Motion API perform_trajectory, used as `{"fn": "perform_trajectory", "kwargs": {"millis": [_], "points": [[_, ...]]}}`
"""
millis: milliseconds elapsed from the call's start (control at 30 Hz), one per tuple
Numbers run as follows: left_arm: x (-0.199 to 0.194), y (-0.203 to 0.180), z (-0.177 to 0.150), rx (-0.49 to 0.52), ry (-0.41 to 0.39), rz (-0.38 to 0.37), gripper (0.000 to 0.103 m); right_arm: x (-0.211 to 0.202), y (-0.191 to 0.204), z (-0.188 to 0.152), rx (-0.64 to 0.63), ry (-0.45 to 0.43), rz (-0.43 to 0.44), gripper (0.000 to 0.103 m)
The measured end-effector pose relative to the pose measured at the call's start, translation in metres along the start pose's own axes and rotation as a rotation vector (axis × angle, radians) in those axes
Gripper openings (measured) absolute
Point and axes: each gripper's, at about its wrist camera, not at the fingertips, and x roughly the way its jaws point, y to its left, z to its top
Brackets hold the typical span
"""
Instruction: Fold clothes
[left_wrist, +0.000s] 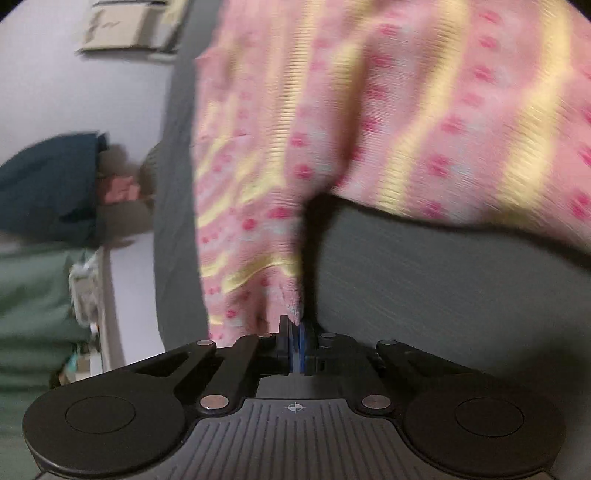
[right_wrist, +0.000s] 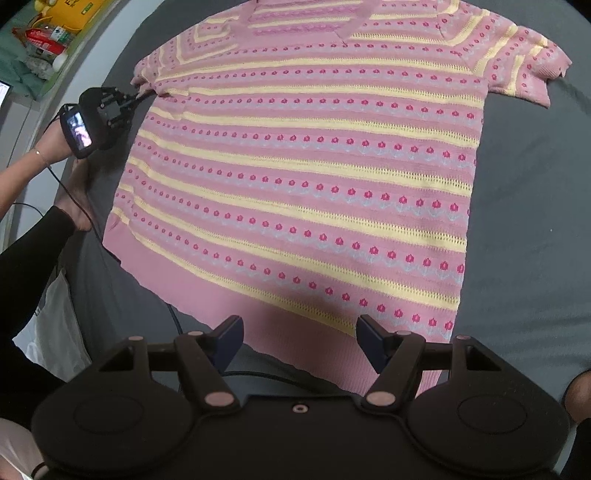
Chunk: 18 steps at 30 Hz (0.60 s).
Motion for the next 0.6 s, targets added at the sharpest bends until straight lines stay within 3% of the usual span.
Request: {"fn": "perform_trajectory", "kwargs": {"millis": [67,233,400,467,500,567,600], "points": [[-0.006,-0.007,0.000,0.050,0.012,-0.012,0.002,-0.001,0.001,0.000,-0.010,-0.004,0.008,0.067],[-0.039,0.001,-0.017,-0.025,0.006,-0.042,0.002,0.008,0.003,-0.002,-0.016,0.025,0.011,0.067],[-0.017,-0.004,-0.016,-0.107,0.092,-0.104,0.004,0.001,0.009,-0.008,-0.037,0.008,-0.010,0.067],[-0.015,-0.005,-0.016,-0.131,0.094,-0.097,0.004,-0.007,0.013,-0.009,-0.067,-0.017,-0.025,0.067],[-0.017,-0.004,-0.017,-0.140,0.096,-0.090,0.010,-0.011,0.015,-0.009,-0.083,-0.030,-0.032,0.067],[-0.029,-0.001,-0.021,-0.163,0.079,-0.081,0.046,-0.018,0.021,-0.009,-0.122,-0.054,-0.044,0.067],[-0.041,0.000,-0.025,-0.170,0.051,-0.083,0.078,-0.021,0.023,-0.009,-0.140,-0.065,-0.048,0.067]]}}
